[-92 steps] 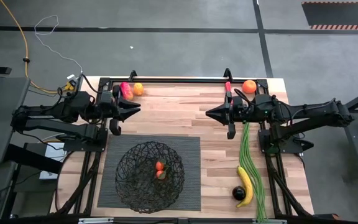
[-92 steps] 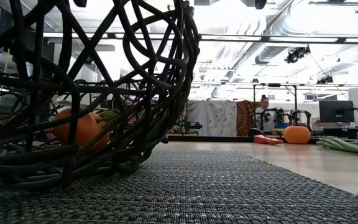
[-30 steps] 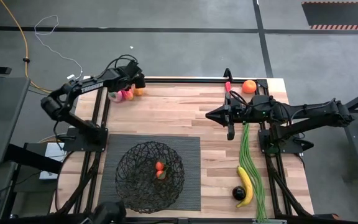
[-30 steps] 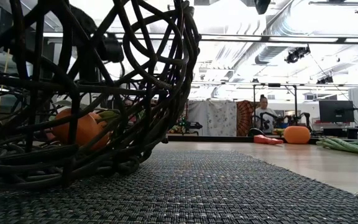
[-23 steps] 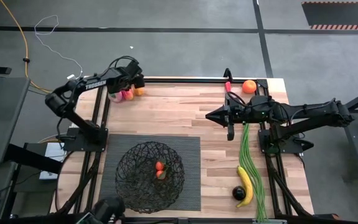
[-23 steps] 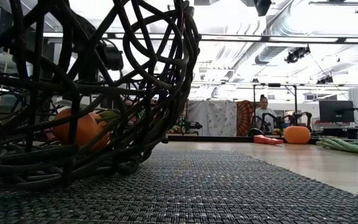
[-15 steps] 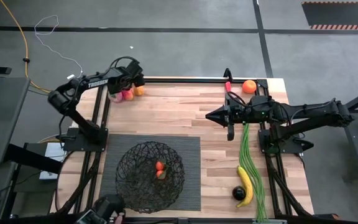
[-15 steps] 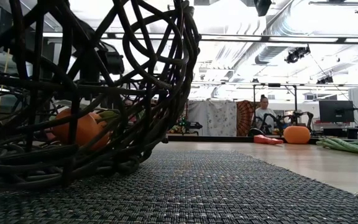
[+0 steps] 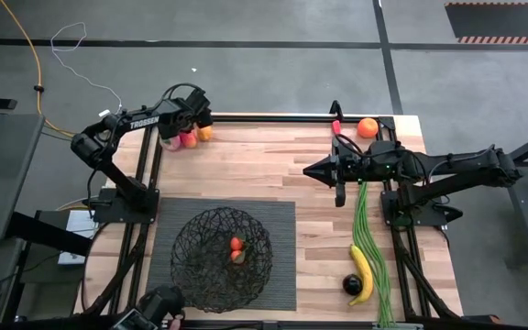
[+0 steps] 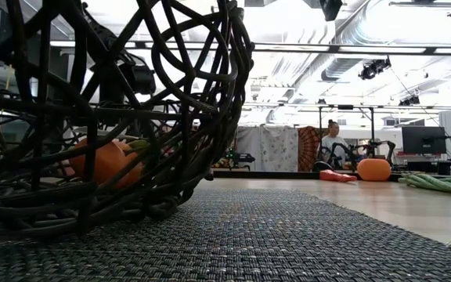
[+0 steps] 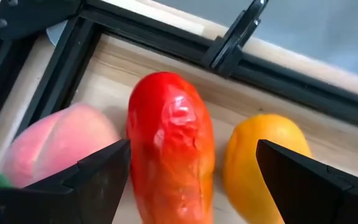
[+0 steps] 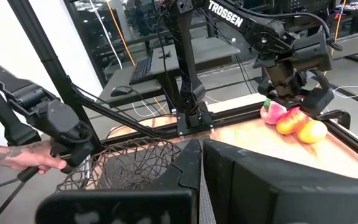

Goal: Build produce basket
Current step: Put the red mango into the black wire basket

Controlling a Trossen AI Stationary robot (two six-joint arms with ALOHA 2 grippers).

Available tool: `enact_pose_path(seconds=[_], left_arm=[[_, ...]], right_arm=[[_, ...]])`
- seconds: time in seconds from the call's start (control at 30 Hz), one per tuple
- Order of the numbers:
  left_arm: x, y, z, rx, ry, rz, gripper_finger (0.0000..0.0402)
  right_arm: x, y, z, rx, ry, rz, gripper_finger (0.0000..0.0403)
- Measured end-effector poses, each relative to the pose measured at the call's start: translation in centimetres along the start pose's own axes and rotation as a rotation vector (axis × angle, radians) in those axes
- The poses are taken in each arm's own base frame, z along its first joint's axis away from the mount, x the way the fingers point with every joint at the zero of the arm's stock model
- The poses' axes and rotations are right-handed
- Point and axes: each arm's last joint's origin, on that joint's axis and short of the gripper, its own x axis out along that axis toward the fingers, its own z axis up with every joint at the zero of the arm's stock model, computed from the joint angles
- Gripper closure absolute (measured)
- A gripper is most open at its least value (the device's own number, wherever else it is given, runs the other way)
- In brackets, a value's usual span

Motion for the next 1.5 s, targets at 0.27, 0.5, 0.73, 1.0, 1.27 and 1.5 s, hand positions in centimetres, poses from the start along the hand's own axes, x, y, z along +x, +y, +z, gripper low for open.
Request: enact_pose_path(seconds=[0.27,0.5,0.73,1.0,1.27,1.5], left_arm=[[-0.2,0.0,-1.5,-0.027,-0.042,0.116,0.0067],[0.7,-0.5,-1.1,-0.083,-0.066,0.098,0.0067],[1.0,-0.6,-0.9,-0.104,-0.083,0.094,0.0067],[1.2,-0.9,-0.9,-0.118,-0.083,0.074,0.0067],[1.0,-0.4,-1.6,-0.072,-0.053,0.140,0.0086],[2.2,-1.0,-2.1,-0.048,-0.025,0.138,0.0096]], right_arm=[[0.0,0.0,0.0,-0.002,0.001,-0.011,0.0403],[0.0,0.0,-0.1,-0.002,0.008,-0.013,0.0403],[0.0,-0.1,-0.1,-0.005,0.013,-0.014,0.0403],[0.0,-0.1,-0.2,-0.003,0.015,-0.014,0.0403],[0.0,-0.1,-0.2,0.004,0.014,-0.015,0.0403],[0.0,-0.2,-0.2,0.006,0.019,-0.020,0.0403]])
